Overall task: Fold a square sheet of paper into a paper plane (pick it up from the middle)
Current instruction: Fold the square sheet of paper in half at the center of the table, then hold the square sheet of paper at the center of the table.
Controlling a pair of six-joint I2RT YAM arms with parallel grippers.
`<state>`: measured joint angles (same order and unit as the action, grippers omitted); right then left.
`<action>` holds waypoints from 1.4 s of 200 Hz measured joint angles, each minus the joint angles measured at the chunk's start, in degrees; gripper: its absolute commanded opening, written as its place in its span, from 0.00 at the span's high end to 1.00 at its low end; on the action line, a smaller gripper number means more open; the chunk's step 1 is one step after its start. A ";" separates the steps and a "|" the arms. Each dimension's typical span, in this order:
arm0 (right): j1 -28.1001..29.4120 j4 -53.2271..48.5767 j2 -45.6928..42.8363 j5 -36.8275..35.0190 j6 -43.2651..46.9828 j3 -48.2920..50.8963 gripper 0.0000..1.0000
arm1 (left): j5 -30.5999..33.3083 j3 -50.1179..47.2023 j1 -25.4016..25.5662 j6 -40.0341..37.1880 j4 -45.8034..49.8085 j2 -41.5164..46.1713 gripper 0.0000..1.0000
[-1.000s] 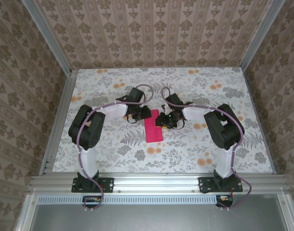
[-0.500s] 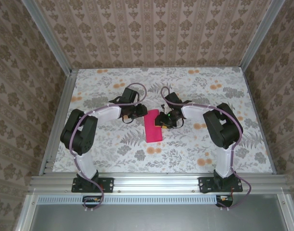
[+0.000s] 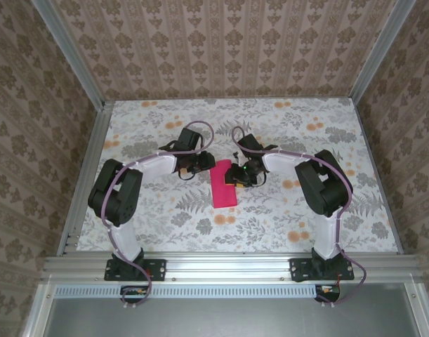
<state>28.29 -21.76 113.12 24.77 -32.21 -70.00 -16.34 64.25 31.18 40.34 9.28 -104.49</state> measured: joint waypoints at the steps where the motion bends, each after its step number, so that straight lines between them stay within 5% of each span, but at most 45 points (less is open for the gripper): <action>1: 0.00 -0.09 0.02 -0.07 0.07 -0.04 0.59 | 0.00 0.00 0.00 -0.02 0.00 0.00 0.71; 280: 0.48 -3.78 1.70 -1.25 0.57 -2.82 0.59 | -3.45 0.00 1.42 0.02 -0.68 -4.46 0.84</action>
<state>28.77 -25.54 114.83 23.53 -31.64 -72.82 -19.79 64.25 32.60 40.36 8.60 -108.95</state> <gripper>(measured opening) 0.407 0.159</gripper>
